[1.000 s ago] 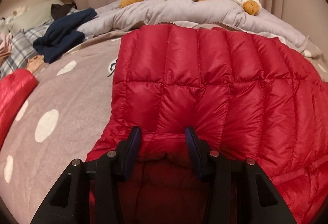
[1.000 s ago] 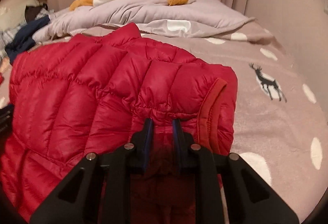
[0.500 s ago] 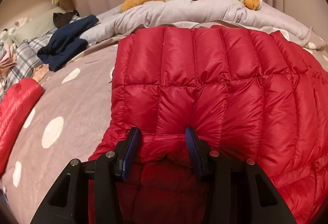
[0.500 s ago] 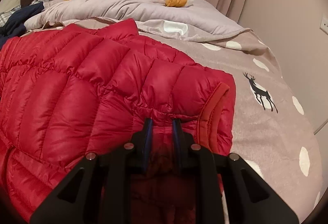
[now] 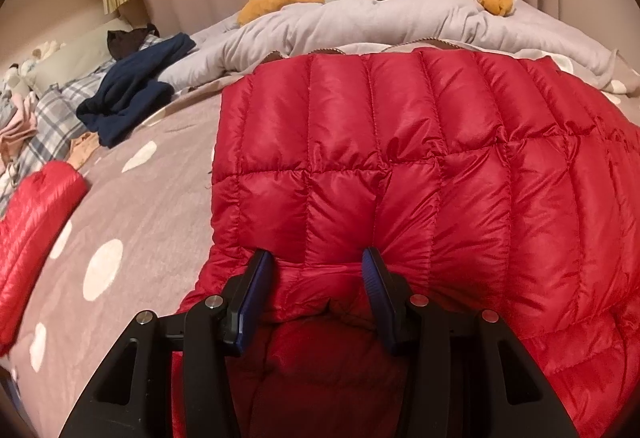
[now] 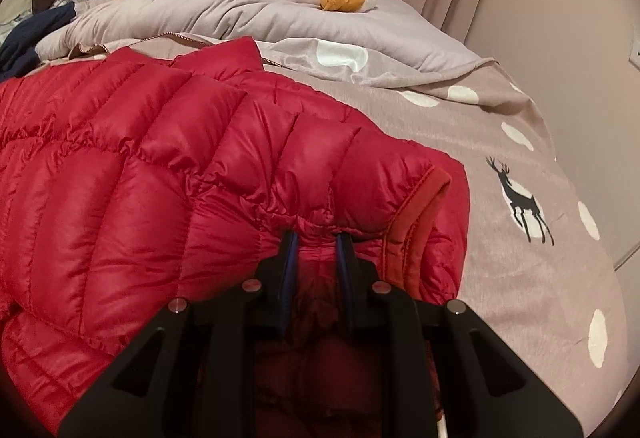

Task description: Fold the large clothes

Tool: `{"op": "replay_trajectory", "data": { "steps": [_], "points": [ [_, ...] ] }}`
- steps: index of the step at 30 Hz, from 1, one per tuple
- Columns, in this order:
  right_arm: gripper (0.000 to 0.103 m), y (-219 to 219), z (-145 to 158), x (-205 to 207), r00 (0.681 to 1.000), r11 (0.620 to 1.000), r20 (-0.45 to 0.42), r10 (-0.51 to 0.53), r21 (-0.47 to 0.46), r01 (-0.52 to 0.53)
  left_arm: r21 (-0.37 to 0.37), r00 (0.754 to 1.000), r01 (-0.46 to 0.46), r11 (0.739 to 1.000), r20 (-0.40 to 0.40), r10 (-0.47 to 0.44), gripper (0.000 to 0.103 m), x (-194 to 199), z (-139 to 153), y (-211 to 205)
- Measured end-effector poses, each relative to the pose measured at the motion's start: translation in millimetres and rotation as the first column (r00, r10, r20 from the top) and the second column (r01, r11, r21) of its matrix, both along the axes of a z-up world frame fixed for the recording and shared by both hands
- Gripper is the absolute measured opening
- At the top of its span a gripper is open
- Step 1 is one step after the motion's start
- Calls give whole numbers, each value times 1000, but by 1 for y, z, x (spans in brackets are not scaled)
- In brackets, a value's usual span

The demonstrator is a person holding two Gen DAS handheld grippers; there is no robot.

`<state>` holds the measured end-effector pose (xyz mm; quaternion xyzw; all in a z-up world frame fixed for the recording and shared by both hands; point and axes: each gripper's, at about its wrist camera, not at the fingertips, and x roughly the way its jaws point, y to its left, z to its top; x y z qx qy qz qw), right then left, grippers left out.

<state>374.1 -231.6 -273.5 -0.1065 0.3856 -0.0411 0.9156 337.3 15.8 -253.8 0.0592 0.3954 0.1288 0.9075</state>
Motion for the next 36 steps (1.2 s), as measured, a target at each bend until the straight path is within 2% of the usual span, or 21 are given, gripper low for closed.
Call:
{"op": "replay_trajectory", "data": {
  "steps": [3, 7, 8, 11, 13, 14, 15, 16, 17, 18, 19, 21, 23, 24, 26, 28, 29, 33, 35, 36],
  "points": [
    [19, -2, 1, -1, 1000, 1000, 2, 1, 10, -1, 4, 1000, -10, 1000, 2, 10, 52, -1, 0, 0],
    [19, 0, 3, -2, 1000, 1000, 7, -2, -6, 2, 12, 998, -56, 998, 12, 56, 71, -6, 4, 6],
    [19, 1, 4, -4, 1000, 1000, 10, -1, -16, 1, -5, 998, -59, 998, 17, 59, 72, -10, 7, 10],
    [22, 3, 10, -13, 1000, 999, 2, -6, -52, 6, -173, 1000, -10, 985, 23, 14, 72, -31, 27, 31],
    [25, 4, 21, -34, 1000, 996, -10, -14, -89, 13, -266, 997, -34, 963, 65, 53, 72, -52, 45, 47],
    [29, 2, 26, -44, 1000, 998, -1, -24, -66, 24, -304, 992, -45, 952, 102, 80, 72, -68, 56, 55],
    [33, -3, 38, -64, 999, 1000, 22, -28, 4, 28, -324, 988, -32, 945, 133, 80, 72, -82, 66, 60],
    [48, -7, 47, -81, 999, 997, 41, -15, 73, 12, -342, 984, -16, 940, 163, 76, 74, -96, 75, 64],
    [64, -10, 53, -93, 999, 993, 53, -11, 114, 5, -371, 975, -10, 929, 204, 92, 83, -116, 84, 72],
    [69, -14, 63, -114, 997, 987, 76, -19, 162, 6, -401, 964, -14, 916, 238, 120, 90, -132, 88, 77],
    [75, -15, 70, -130, 995, 983, 97, -27, 184, 8, -433, 952, -16, 901, 269, 147, 103, -148, 91, 84],
    [79, -16, 82, -159, 991, 977, 129, -22, 213, -6, -507, 928, -4, 862, 319, 192, 103, -177, 91, 100],
    [85, -16, 90, -187, 988, 973, 154, -19, 231, -17, -566, 926, 1, 824, 311, 213, 103, -194, 88, 112],
    [87, -17, 91, -203, 985, 970, 169, -27, 243, -15, -578, 928, -1, 816, 303, 216, 103, -201, 87, 113],
    [99, -21, 90, -226, 981, 963, 189, -49, 268, -4, -565, 927, -31, 824, 291, 235, 103, -212, 83, 117],
    [102, -29, 85, -252, 977, 950, 197, -82, 310, 18, -547, 926, -61, 835, 282, 253, 103, -223, 80, 120],
    [103, -35, 80, -263, 975, 942, 198, -99, 334, 27, -551, 926, -72, 831, 274, 261, 103, -230, 76, 121],
    [103, -54, 55, -291, 974, 901, 142, -179, 420, 104, -654, 933, -106, 749, 196, 303, 103, -259, 45, 134],
    [102, -59, 45, -300, 975, 887, 123, -186, 448, 113, -671, 938, -133, 730, 153, 311, 103, -264, 35, 135],
    [102, -64, 38, -307, 971, 875, 116, -207, 466, 130, -689, 938, -138, 712, 139, 316, 103, -267, 29, 136]
  ]
}}
